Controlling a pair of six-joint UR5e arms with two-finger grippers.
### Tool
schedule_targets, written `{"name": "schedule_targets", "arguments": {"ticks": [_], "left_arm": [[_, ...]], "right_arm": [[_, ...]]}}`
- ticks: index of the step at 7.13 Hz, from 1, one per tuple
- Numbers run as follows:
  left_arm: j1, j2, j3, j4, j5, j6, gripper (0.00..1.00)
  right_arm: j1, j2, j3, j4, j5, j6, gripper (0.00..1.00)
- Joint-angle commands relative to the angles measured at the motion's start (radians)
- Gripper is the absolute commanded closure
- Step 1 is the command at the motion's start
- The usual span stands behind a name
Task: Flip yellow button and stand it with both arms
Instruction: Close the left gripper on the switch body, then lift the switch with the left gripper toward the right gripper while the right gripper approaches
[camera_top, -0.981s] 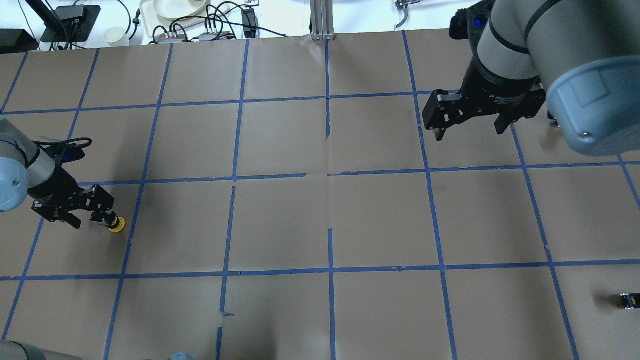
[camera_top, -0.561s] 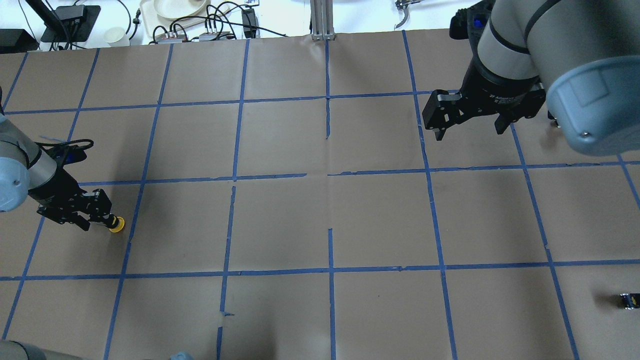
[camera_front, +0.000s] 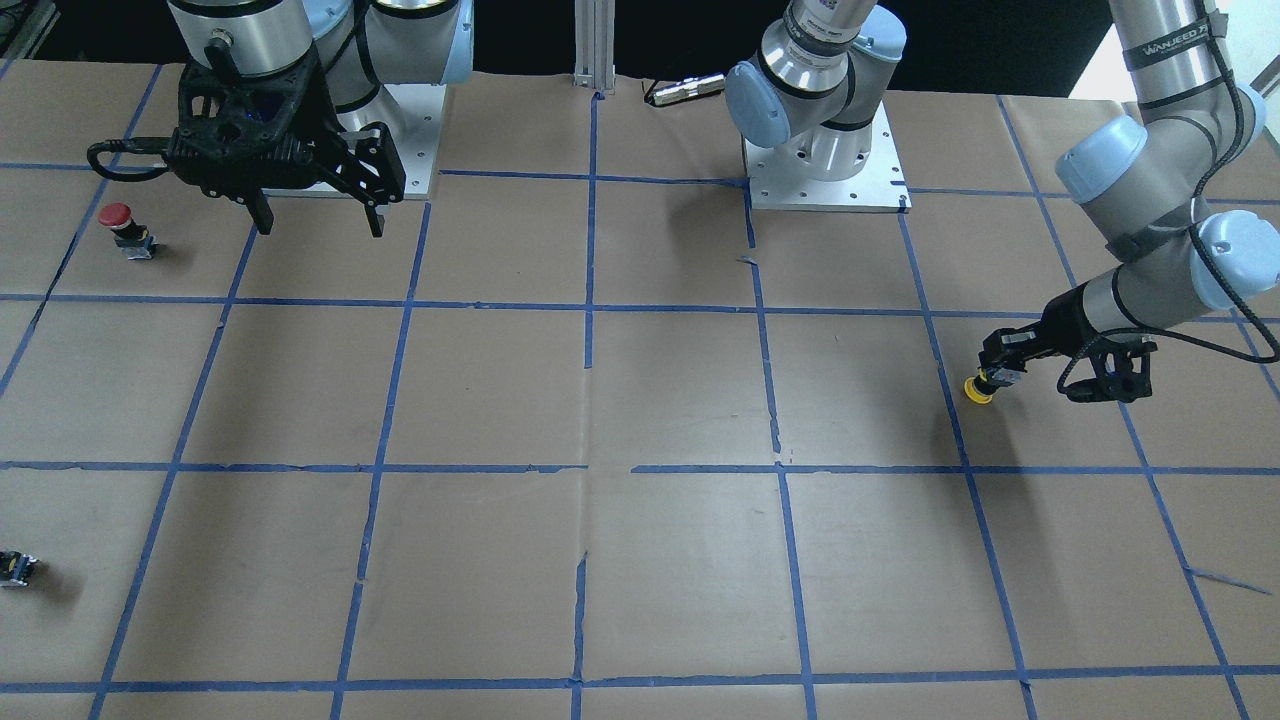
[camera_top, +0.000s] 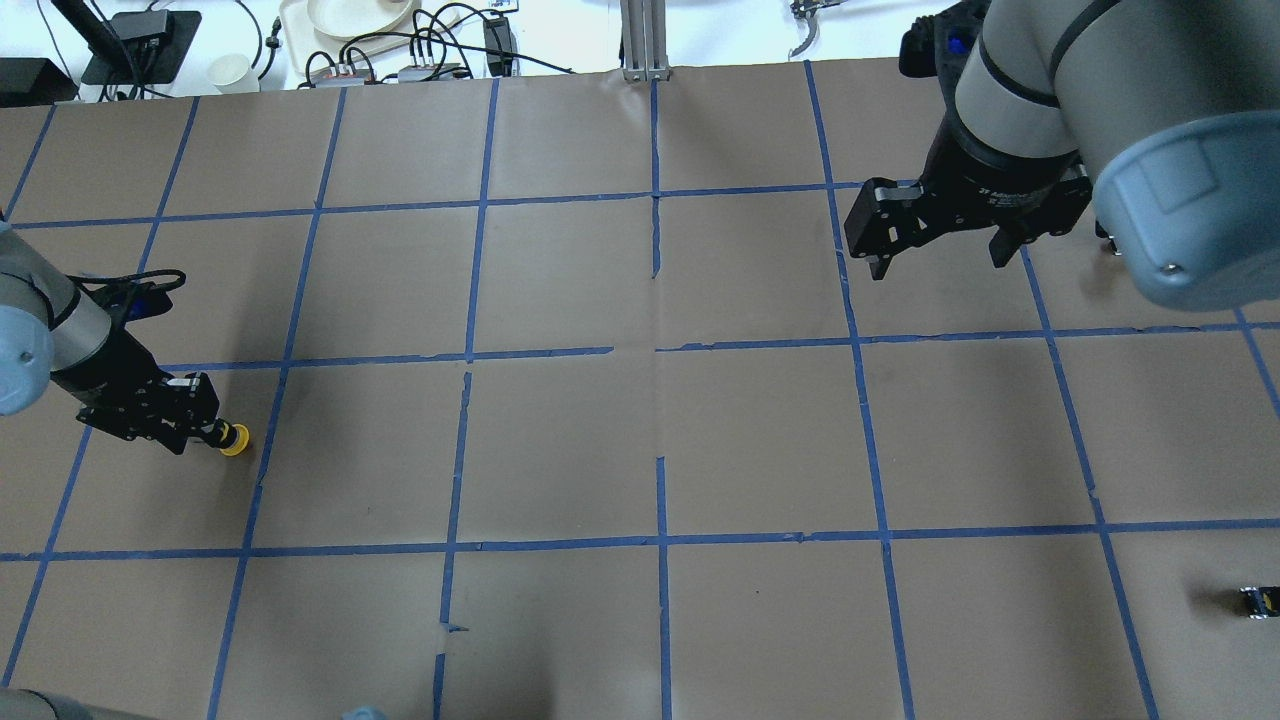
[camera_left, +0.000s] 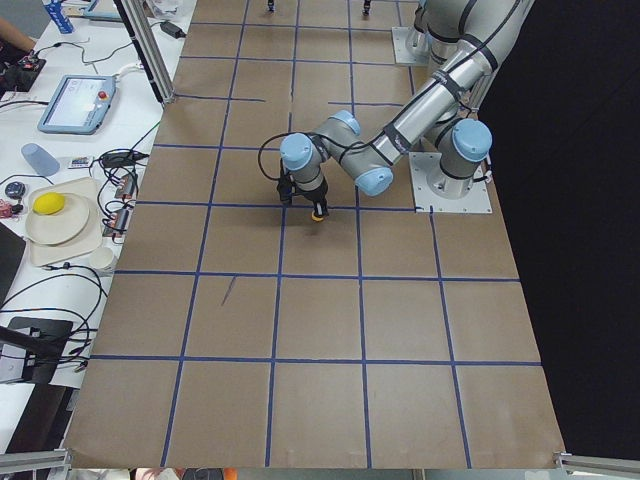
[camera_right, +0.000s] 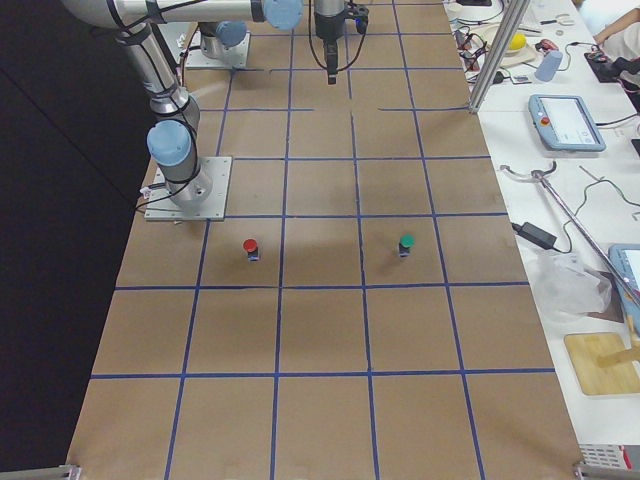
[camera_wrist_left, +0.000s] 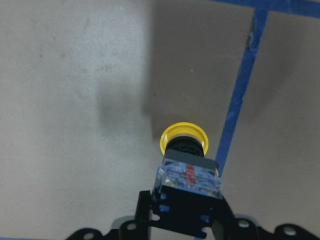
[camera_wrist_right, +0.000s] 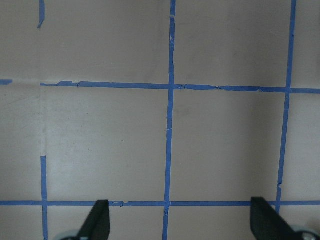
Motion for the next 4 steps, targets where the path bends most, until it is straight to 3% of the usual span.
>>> {"name": "schedule_targets", "arguments": {"ticks": [1,2,4], "left_arm": [[-0.110,0.020,0.140,-0.140,-0.049,-0.157,0.99],[-0.193,0.011,0.252,-0.287,-0.147,-0.290,1.00],[-0.277,-0.012,0.351,-0.430,-0.492,-0.501,1.00]], "right_arm": [[0.000,0.000,-0.001,0.000,0.000,-0.002,0.00],[0.000,0.000,-0.001,-0.001,0.000,0.000,0.00],[-0.003,0.000,-0.001,-0.007,0.000,0.001,0.00]]}}
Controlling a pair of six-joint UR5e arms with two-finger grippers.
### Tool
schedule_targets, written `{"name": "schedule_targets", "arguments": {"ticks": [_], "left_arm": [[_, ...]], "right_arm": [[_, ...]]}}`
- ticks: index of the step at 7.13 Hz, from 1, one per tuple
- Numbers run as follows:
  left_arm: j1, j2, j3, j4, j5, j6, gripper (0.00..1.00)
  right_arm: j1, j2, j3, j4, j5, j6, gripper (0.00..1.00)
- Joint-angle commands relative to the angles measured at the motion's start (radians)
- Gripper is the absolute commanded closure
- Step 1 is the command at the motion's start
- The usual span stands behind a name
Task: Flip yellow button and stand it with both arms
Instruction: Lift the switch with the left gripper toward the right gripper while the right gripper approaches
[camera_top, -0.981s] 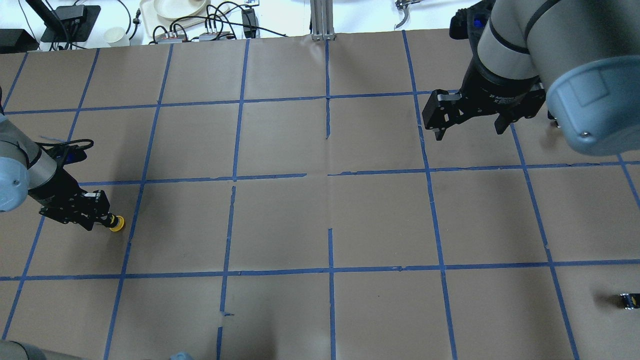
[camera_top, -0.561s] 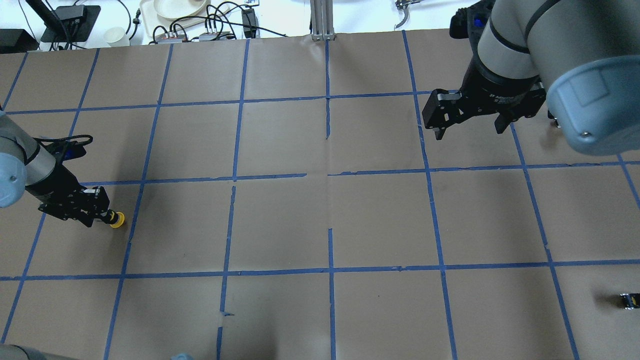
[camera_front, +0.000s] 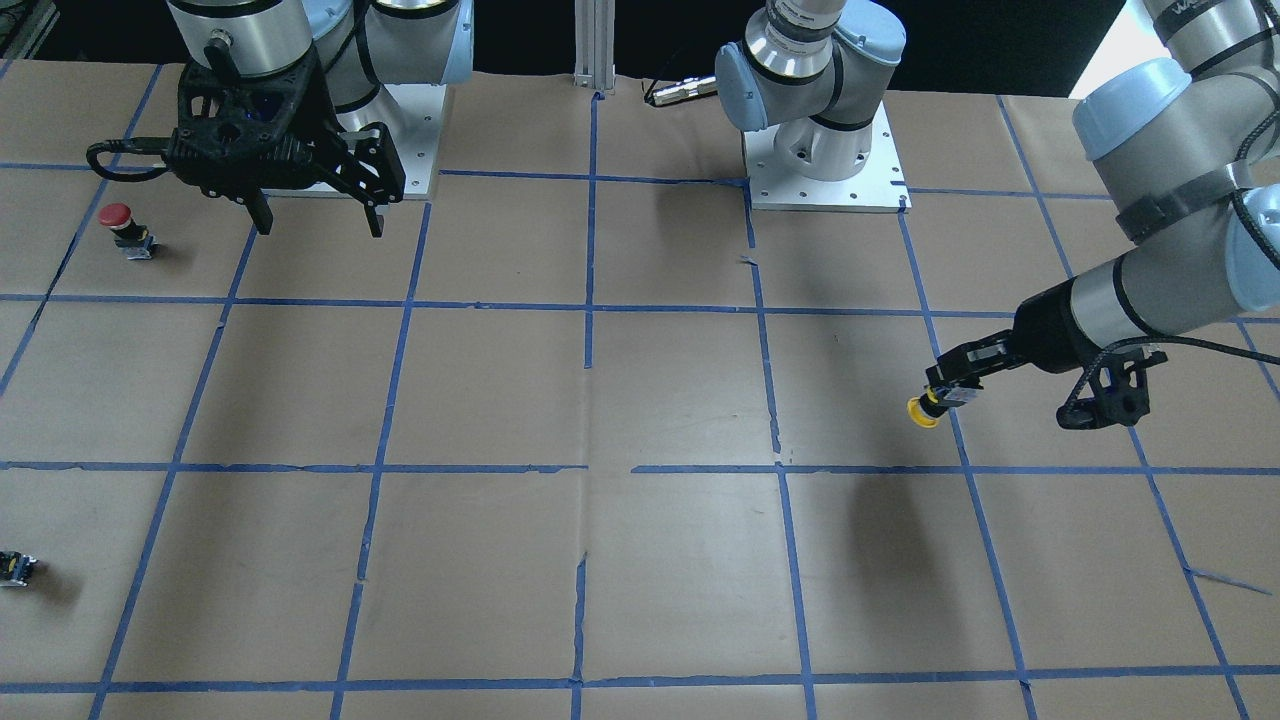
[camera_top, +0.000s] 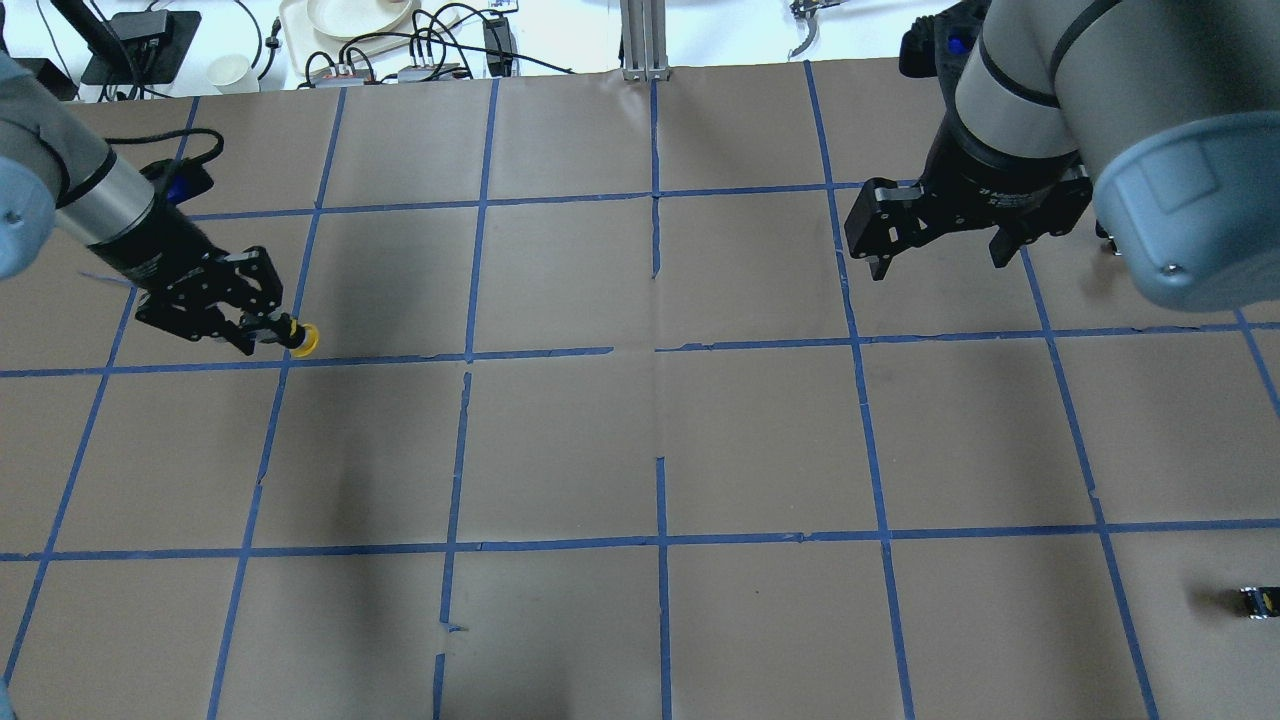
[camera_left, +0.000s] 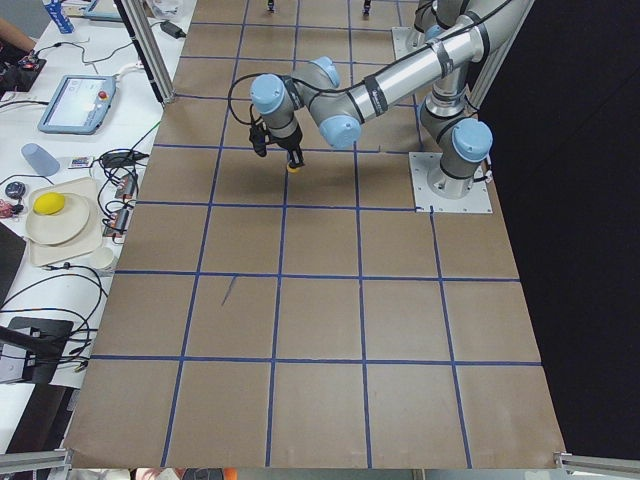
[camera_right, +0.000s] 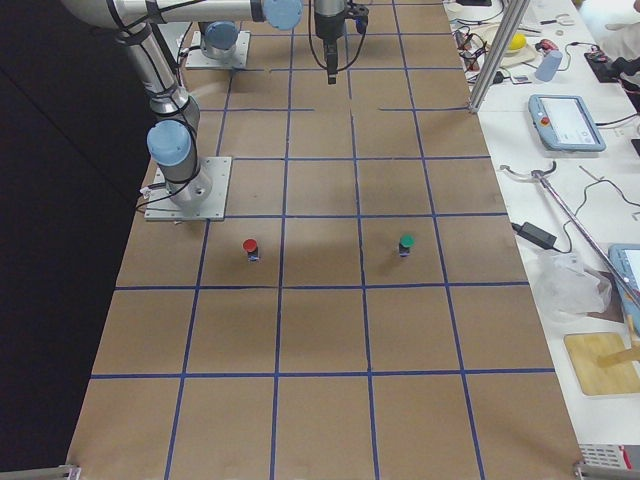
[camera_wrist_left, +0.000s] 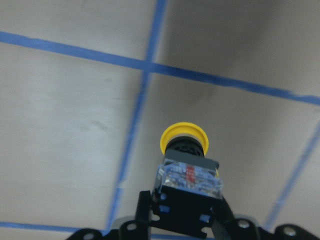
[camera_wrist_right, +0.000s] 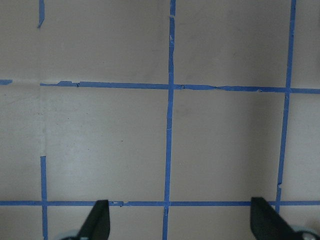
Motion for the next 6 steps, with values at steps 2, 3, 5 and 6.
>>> {"name": "schedule_targets", "arguments": {"ticks": [2,3,5,6], "left_arm": [[-0.126,-0.003,0.060,-0.140,-0.452,-0.213,1.00],[-0.154,-0.003,0.051,-0.140,-0.567,-0.253,0.99],[-0.179,0.006,0.032,-0.262,-0.855,-0.263,0.99],[-0.203,0.017,0.032,-0.307,-0.950,-0.264,0.99]], "right_arm": [[-0.048,-0.006,-0.008,0.009,0.003,0.015,0.00],[-0.083,-0.015,-0.014,0.020,0.005,0.014,0.00],[-0.145,-0.017,-0.032,0.020,0.158,0.017,0.00],[-0.206,-0.017,-0.034,0.038,0.279,0.017,0.00]]}}
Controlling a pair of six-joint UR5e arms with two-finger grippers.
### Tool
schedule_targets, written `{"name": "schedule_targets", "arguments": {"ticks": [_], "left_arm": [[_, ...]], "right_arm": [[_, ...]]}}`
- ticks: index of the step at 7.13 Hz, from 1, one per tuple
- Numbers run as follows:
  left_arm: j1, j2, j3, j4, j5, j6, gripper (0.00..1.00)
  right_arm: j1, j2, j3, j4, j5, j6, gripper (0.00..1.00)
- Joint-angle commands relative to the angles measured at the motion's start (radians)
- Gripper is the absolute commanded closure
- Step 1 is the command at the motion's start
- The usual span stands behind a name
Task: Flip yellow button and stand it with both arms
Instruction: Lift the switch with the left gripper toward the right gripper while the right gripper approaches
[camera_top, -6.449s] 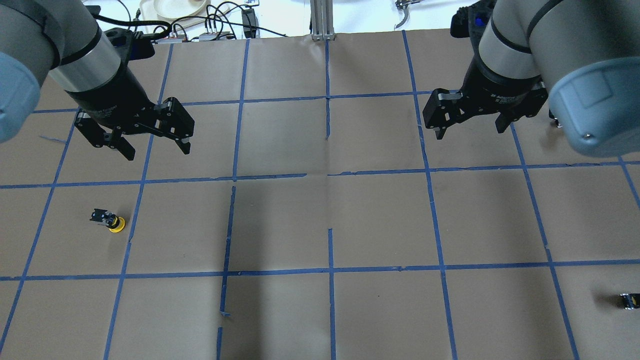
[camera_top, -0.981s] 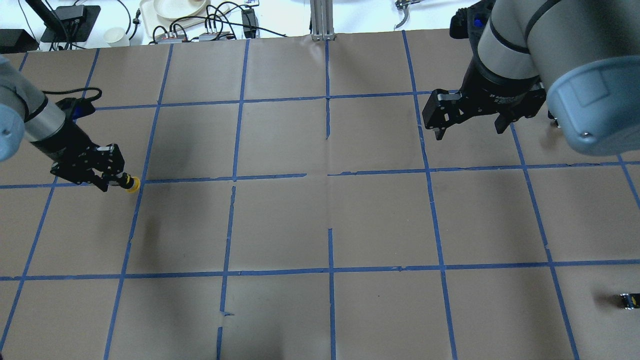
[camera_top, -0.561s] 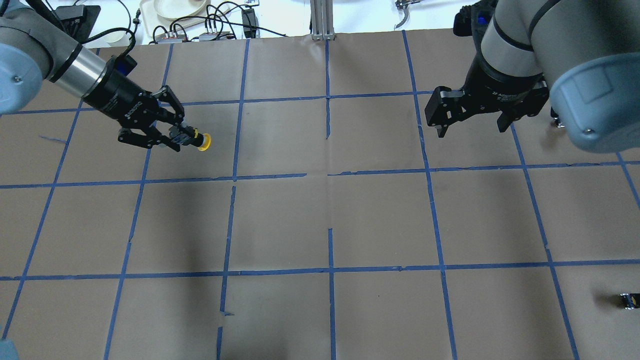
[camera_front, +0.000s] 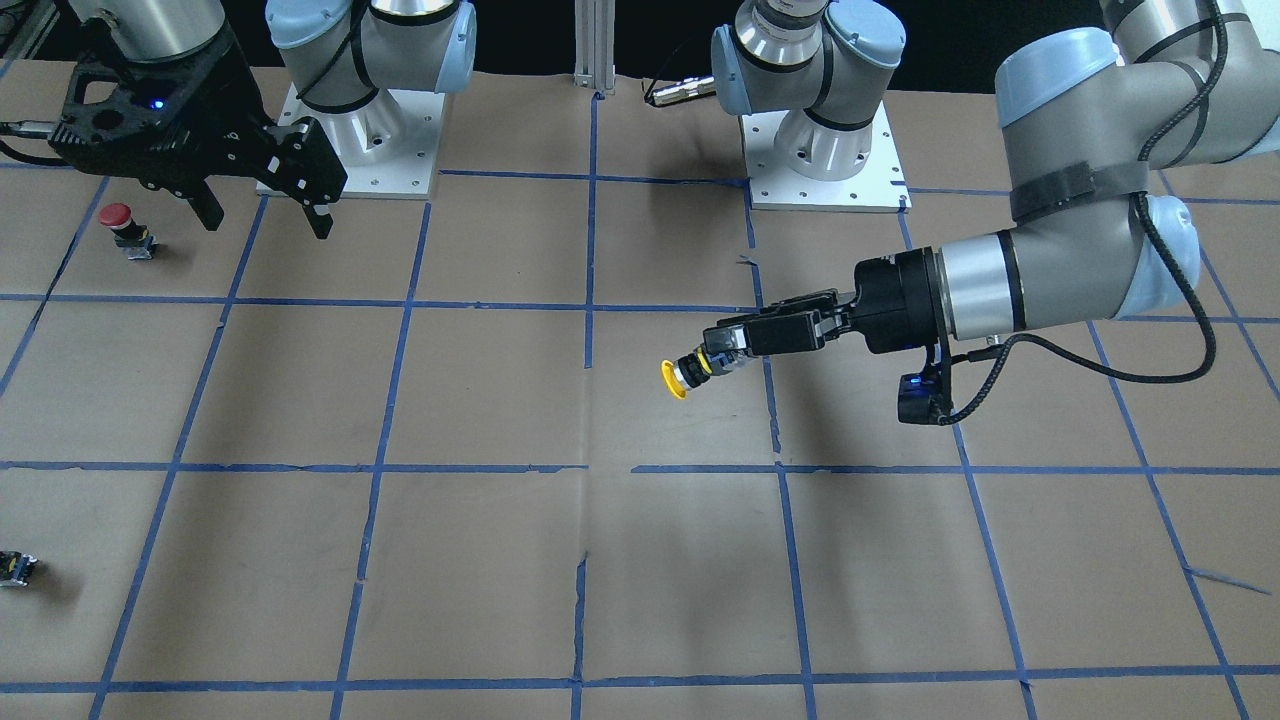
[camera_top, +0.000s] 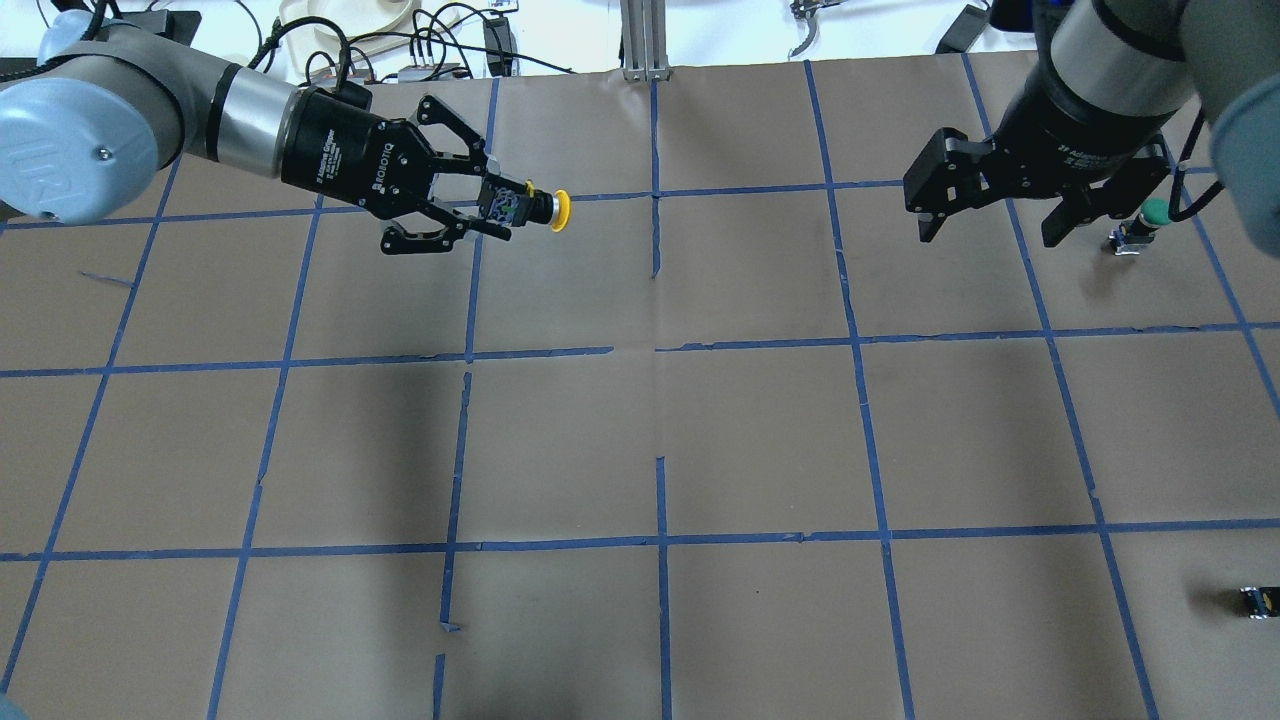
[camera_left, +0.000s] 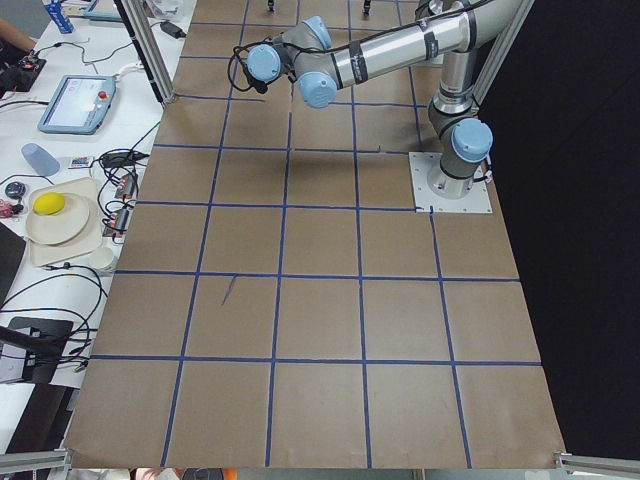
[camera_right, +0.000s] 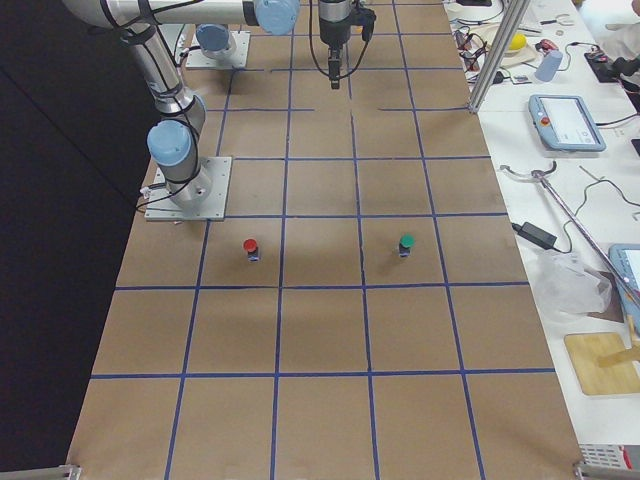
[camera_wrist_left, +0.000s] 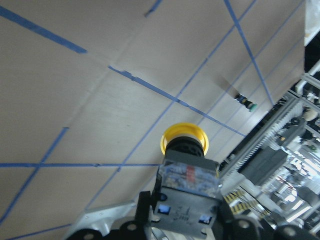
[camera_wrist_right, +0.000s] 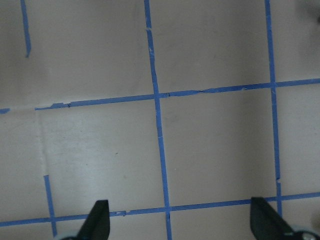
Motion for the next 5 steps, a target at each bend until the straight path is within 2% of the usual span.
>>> {"name": "schedule_targets", "arguments": {"ticks": [1,2,3,5], "left_arm": [[-0.042,0.011,-0.013,-0.122,-0.250,-0.005,0.99],[-0.073,0.017,-0.025,-0.138,-0.301,-0.014,0.99],[-0.108,0.033,-0.031,-0.138,-0.335,-0.042,0.99],[-0.142,0.042,-0.048,-0.152,-0.487,-0.099,0.99]], "right_arm": [[-0.122,-0.001,-0.008,0.066,0.269,0.000,0.00],[-0.189,-0.001,-0.006,0.170,0.451,-0.004,0.00],[-0.247,-0.001,0.000,0.263,0.580,-0.015,0.00],[-0.257,0.018,0.035,0.315,0.920,-0.018,0.00]]}}
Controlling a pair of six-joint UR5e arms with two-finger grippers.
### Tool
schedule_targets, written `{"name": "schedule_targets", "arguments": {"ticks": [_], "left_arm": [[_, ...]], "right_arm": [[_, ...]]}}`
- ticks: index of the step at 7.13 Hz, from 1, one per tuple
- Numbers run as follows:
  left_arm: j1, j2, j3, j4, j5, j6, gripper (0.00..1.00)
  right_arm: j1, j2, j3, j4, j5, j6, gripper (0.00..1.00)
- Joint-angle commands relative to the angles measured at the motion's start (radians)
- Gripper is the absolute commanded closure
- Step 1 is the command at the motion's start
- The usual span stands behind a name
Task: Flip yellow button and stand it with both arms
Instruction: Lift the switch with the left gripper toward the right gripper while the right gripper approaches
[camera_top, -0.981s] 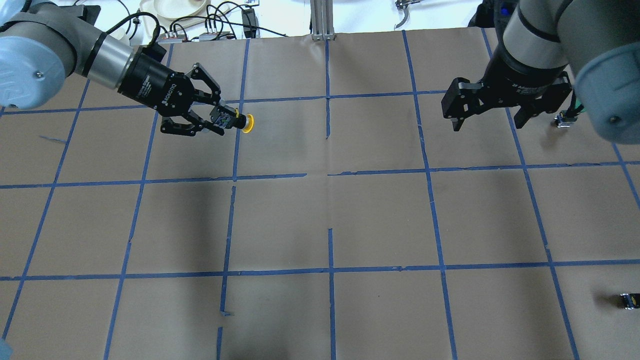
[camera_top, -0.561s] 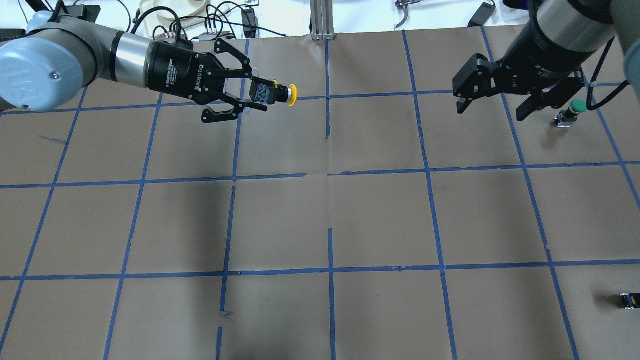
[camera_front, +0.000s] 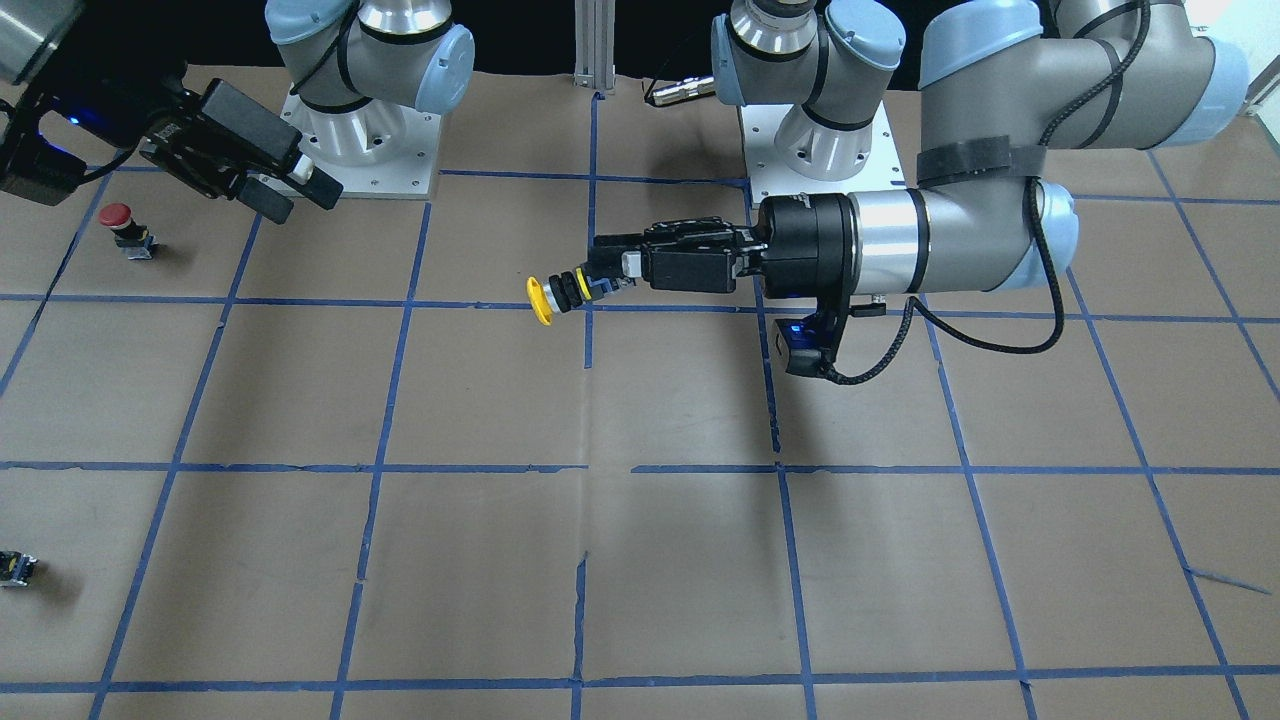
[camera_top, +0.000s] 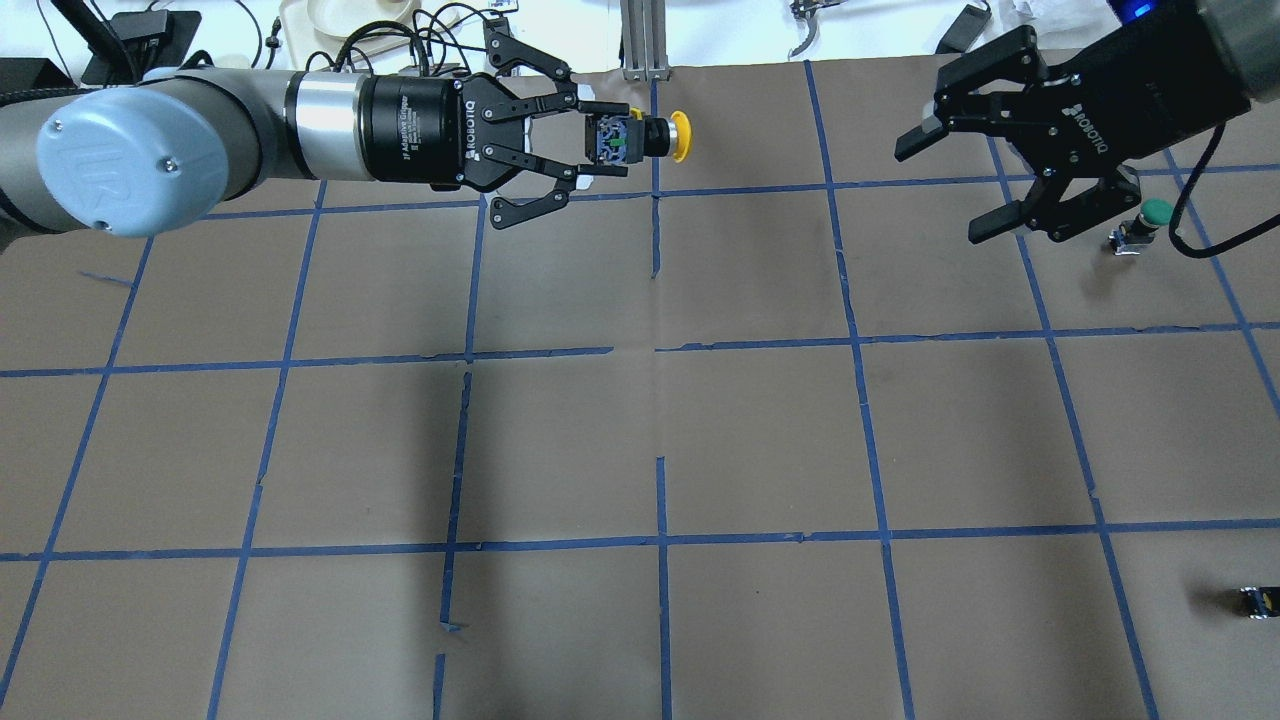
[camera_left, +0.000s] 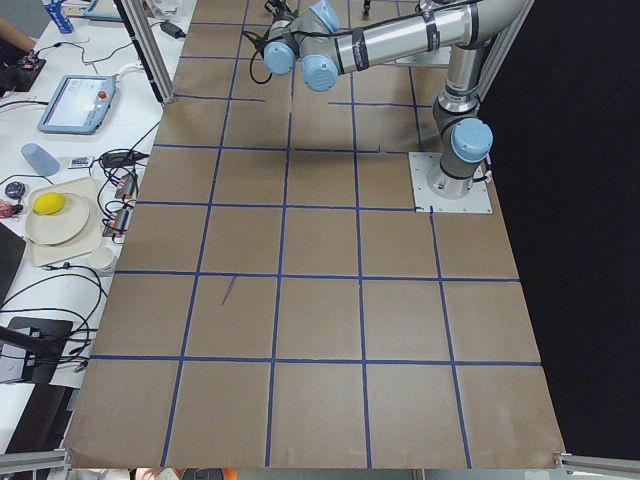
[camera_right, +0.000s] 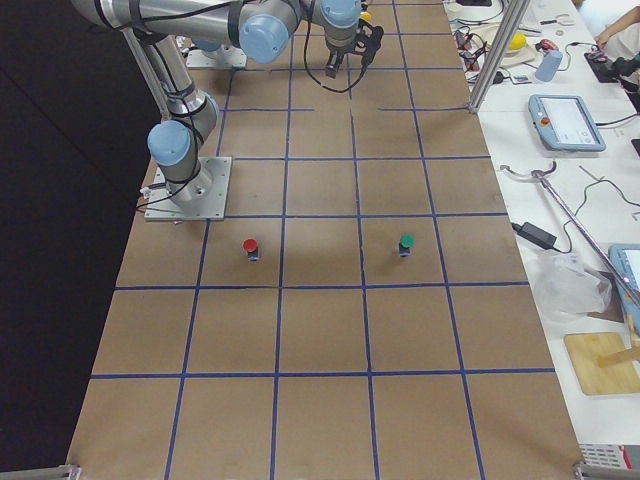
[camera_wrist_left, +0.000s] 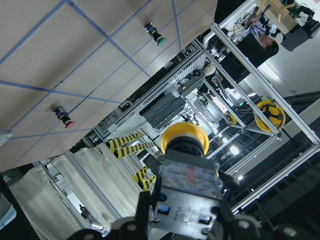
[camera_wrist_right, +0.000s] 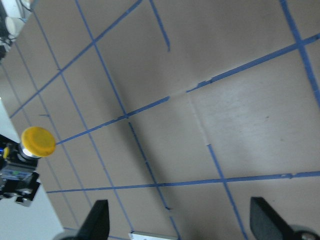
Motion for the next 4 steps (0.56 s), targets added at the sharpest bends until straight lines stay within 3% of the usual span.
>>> {"name": "schedule_targets", "arguments": {"ticks": [1,3,4], "left_arm": [[-0.044,0.008,-0.055,-0.012,-0.179,-0.027,0.99],[-0.063,0.008,-0.078,-0.006,-0.203,-0.027,0.99],[-0.078,0.009,-0.078,-0.006,-0.231,-0.027,0.99]], "right_arm": [[-0.013,0.009,0.083,0.039,0.334,-0.002,0.00],[-0.002,0.039,0.137,0.027,0.547,-0.002,0.00],[0.006,0.074,0.139,0.019,0.557,0.001,0.01]]}}
